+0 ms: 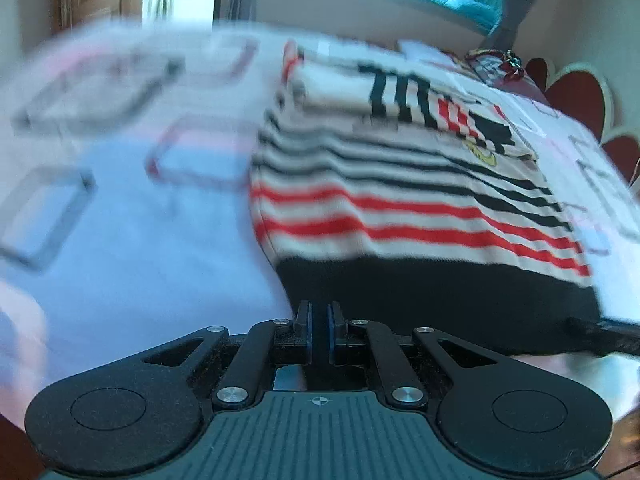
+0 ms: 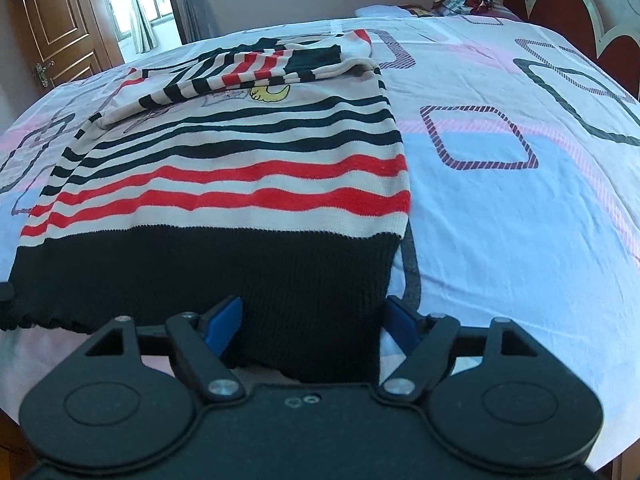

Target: Fold small clothes

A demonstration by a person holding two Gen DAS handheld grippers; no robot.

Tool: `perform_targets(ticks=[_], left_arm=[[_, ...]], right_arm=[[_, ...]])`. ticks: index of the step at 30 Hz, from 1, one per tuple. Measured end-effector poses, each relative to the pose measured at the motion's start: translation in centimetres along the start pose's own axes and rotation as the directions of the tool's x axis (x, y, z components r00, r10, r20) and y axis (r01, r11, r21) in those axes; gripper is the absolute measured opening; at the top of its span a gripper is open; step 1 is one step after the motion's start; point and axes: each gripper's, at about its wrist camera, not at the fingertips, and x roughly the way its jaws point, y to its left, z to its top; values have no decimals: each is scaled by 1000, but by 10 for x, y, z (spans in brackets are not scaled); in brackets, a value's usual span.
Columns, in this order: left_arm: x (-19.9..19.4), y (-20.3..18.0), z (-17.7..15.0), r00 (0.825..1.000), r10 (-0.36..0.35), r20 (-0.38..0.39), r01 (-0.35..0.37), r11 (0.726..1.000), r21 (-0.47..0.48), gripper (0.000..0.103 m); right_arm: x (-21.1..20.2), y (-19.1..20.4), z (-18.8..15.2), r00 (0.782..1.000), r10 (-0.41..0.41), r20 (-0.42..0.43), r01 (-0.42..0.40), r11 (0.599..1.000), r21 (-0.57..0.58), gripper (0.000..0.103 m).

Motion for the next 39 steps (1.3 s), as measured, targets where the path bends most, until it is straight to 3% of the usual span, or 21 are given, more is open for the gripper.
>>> perform_targets(ticks=[2, 6, 9, 10, 11, 12, 14, 16, 22, 23, 24, 25, 26, 27, 31, 32, 33, 36, 38, 39], left_arm=[[-2, -2, 2, 999, 27, 28, -28, 998, 48, 6], [-4, 13, 4, 997, -48, 56, 50, 997, -52, 0], [-5, 9, 4, 997, 2, 76, 0, 1000, -28, 1], [-5, 9, 3, 998, 17, 67, -15, 999, -35, 6], [-2, 9, 4, 999, 31, 43, -28, 998, -52, 36], [-1, 10, 2, 999, 42, 25, -40, 996, -74, 96], [-11, 12, -4, 992, 61, 110, -50, 994, -99, 103], [-13, 9, -4, 990, 23, 137, -14, 998, -66, 103], [6, 13, -6, 997, -79, 20, 81, 991, -110, 102], [7, 11, -7, 996, -85, 10, 85, 990, -113, 94], [11, 11, -8, 995, -99, -11, 97, 989, -115, 79], [17, 11, -9, 992, -123, -41, 117, 985, -125, 70], [22, 12, -10, 988, -143, -65, 133, 981, -142, 51], [25, 12, -14, 985, -152, -83, 137, 978, -157, 43], [26, 9, -15, 984, -159, -79, 147, 978, -147, 43], [27, 9, -15, 983, -165, -80, 152, 977, -147, 34], [28, 11, -15, 983, -166, -82, 152, 976, -153, 11], [32, 19, -14, 976, -199, -91, 176, 961, -212, 9], [33, 17, -13, 975, -205, -85, 185, 963, -197, 8], [32, 16, -12, 974, -211, -79, 193, 962, -191, 8]], right_arm=[[0, 0, 0, 1000, -1, 0, 1, 1000, 0, 78], [0, 1, -1, 1000, -4, 5, 4, 1000, -2, 78], [0, 1, -1, 1000, -4, 8, 4, 1000, 2, 78], [0, 1, -2, 1000, -4, 9, 4, 1000, 1, 78], [0, 1, -2, 1000, -4, 9, 4, 1000, 0, 78], [0, 0, -1, 1000, -3, 9, 3, 1000, 2, 78], [-1, 0, -2, 1000, 1, 11, -1, 1000, 6, 78], [-1, 0, -2, 1000, 0, 11, 0, 1000, 3, 78], [-1, 0, -2, 1000, 1, 12, -1, 1000, 4, 78], [-2, 0, -2, 1000, 2, 14, -2, 1000, 8, 77], [-2, -1, -2, 1000, 2, 15, -2, 1000, 10, 76], [-2, -1, -3, 1000, 2, 15, -2, 1000, 12, 76], [-3, -2, -2, 1000, 2, 15, -2, 1000, 14, 75], [-3, -3, -2, 1000, 1, 15, -1, 1000, 20, 75], [-4, -3, -1, 1000, -4, 6, 4, 1000, 17, 73], [-4, -3, -1, 1000, -3, 5, 3, 1000, 19, 72], [-5, -3, -2, 1000, -2, 3, 2, 1000, 24, 71], [-6, -4, -3, 1000, 2, -7, -1, 1000, 23, 67], [-7, -5, -3, 1000, 3, -13, -2, 1000, 30, 62], [-7, -5, -2, 1000, 2, -14, -2, 999, 34, 54]])
